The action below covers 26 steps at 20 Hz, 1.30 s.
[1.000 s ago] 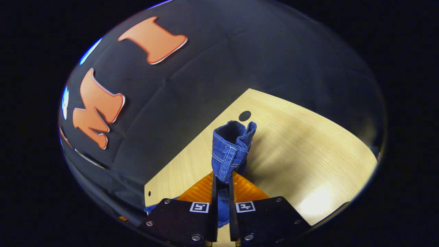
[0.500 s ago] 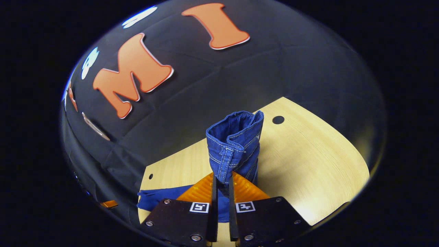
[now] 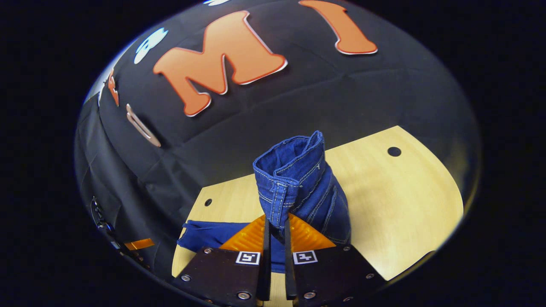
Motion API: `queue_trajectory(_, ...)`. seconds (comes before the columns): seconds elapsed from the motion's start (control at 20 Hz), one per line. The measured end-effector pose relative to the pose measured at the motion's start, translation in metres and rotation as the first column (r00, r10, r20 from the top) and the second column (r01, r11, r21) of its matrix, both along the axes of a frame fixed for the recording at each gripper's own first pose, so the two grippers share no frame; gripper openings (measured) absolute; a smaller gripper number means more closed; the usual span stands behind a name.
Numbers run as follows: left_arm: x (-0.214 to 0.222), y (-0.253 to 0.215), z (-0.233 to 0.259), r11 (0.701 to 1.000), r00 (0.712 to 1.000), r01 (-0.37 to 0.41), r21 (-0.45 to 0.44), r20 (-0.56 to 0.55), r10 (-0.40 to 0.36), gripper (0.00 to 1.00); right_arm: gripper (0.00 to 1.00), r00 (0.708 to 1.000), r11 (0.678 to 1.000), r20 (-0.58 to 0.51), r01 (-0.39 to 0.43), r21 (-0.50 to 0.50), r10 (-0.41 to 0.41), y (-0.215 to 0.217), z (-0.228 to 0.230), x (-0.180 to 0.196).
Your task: Grasp the waist and the cuffs of the jeans and fold them to make the two legs overlap; first hold the waist and fold one-third of the jeans toward the cuffs, then hold the cuffs and fold the remaining one-third in the same direction to finish folding.
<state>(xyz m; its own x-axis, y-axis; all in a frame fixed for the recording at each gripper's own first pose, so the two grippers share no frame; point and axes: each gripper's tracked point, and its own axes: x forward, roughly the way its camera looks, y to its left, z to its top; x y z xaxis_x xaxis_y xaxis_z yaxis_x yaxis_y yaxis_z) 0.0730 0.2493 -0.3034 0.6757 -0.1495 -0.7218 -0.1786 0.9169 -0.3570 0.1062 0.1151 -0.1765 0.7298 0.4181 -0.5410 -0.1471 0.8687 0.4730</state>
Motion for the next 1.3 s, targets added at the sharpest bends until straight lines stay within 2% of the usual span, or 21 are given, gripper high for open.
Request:
queue_trajectory(0.15,0.0,0.018,-0.009,1.0,1.0,-0.022,-0.009,-0.014,0.022,0.98,0.14,0.999,0.999,0.003,-0.036,0.001,0.036,0.036,-0.003,0.0)
queue_trajectory(0.35,0.001,0.033,-0.023,0.999,0.999,-0.03,-0.028,-0.036,0.029,0.98,0.14,0.998,0.998,-0.029,-0.058,-0.008,0.058,0.064,-0.016,-0.003)
queue_trajectory(0.7,0.015,0.048,-0.047,0.996,0.997,-0.019,-0.085,-0.082,0.012,0.98,0.14,0.996,0.998,-0.081,-0.039,-0.048,0.036,0.096,-0.038,-0.008)
queue_trajectory(0.8,0.022,0.05,-0.065,0.994,0.995,-0.007,-0.108,-0.102,-0.004,0.98,0.21,0.995,0.999,-0.089,-0.049,-0.01,0.047,0.111,-0.037,-0.012)
queue_trajectory(0.85,0.025,0.05,-0.071,0.992,0.994,-0.003,-0.124,-0.111,-0.01,0.98,0.22,0.996,0.998,-0.076,-0.05,0.033,0.052,0.123,-0.03,-0.012)
queue_trajectory(0.9,0.027,0.049,-0.077,0.99,0.992,-0.003,-0.143,-0.125,-0.015,0.98,0.35,0.997,0.998,-0.058,-0.042,0.051,0.044,0.127,-0.024,-0.011)
queue_trajectory(1.0,0.03,0.047,-0.093,0.983,0.988,-0.007,-0.185,-0.154,-0.022,0.98,0.4,0.999,1.0,-0.028,-0.021,0.015,0.021,0.122,-0.018,-0.01)
queue_trajectory(1.1,0.032,0.043,-0.108,0.973,0.983,-0.024,-0.228,-0.184,-0.019,0.98,0.49,1.0,1.0,-0.01,-0.011,-0.005,0.011,0.116,-0.012,-0.011)
queue_trajectory(1.15,0.033,0.044,-0.114,0.968,0.98,-0.042,-0.247,-0.199,-0.009,0.98,0.61,1.0,1.0,0.006,-0.002,-0.028,0.002,0.109,-0.008,-0.012)
queue_trajectory(1.3,0.033,0.039,-0.13,0.941,0.965,-0.105,-0.321,-0.262,0.019,0.98,0.81,0.998,0.992,0.061,0.038,-0.122,-0.031,0.078,0.001,-0.013)
